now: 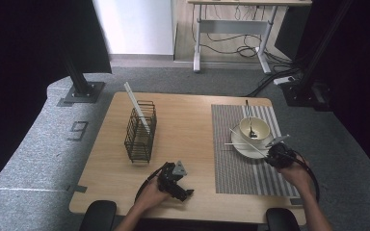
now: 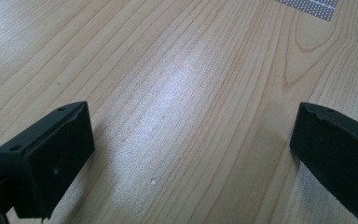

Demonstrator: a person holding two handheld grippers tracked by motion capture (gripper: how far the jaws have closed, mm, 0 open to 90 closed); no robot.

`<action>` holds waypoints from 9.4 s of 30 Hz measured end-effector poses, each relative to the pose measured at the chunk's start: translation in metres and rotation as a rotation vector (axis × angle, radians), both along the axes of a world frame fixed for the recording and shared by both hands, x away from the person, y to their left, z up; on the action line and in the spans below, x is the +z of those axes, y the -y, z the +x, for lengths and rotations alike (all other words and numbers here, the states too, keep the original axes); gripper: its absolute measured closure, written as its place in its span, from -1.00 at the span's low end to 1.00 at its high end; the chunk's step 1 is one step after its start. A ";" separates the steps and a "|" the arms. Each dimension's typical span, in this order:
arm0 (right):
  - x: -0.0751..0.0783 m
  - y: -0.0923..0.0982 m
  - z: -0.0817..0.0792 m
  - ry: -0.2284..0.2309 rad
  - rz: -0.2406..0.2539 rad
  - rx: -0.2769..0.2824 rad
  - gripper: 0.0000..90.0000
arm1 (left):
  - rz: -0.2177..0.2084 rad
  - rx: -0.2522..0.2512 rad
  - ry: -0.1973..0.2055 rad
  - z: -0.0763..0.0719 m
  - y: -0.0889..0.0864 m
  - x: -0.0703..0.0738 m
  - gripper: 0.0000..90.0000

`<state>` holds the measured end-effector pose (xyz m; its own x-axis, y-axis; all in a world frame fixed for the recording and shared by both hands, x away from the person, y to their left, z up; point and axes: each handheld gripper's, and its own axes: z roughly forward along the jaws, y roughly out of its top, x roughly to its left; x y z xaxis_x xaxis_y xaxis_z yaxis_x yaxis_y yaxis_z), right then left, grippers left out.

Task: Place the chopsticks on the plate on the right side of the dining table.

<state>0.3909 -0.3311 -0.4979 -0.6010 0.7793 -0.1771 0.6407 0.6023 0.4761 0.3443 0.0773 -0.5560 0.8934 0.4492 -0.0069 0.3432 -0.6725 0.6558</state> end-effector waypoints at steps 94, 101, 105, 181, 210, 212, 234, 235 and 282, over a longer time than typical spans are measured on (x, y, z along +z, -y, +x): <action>-0.006 -0.034 -0.016 0.188 0.246 -0.140 -1.00 | 0.001 -0.001 0.001 0.000 0.000 0.000 -1.00; -0.020 -0.052 -0.015 0.197 0.278 -0.121 -1.00 | 0.001 -0.001 0.001 0.000 0.000 0.000 -1.00; -0.025 -0.057 -0.013 0.226 0.283 -0.108 -1.00 | 0.001 0.000 -0.001 0.000 0.000 0.000 -1.00; -0.040 0.042 0.000 0.381 0.313 -0.417 -0.99 | 0.000 -0.012 0.001 0.000 0.002 0.000 -1.00; -0.052 0.045 0.010 0.354 0.310 -0.427 -0.95 | 0.000 -0.014 -0.001 0.000 0.002 0.000 -1.00; -0.052 0.044 0.011 0.353 0.309 -0.426 -0.95 | 0.000 -0.014 0.000 0.000 0.002 0.000 -1.00; -0.020 0.027 -0.025 0.332 0.251 -0.345 -1.00 | -0.001 -0.014 0.000 0.001 0.002 0.000 -1.00; -0.019 0.027 -0.028 0.328 0.251 -0.343 -1.00 | -0.001 -0.014 0.000 0.001 0.002 0.000 -1.00; -0.053 -0.101 -0.042 0.152 0.251 -0.016 -1.00 | 0.000 -0.014 0.002 0.001 0.002 0.000 -1.00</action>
<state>0.3486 -0.2298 -0.5506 -0.5694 0.8195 -0.0644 0.5596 0.4438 0.6999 0.3448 0.0755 -0.5562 0.8995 0.4368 -0.0050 0.3326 -0.6773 0.6563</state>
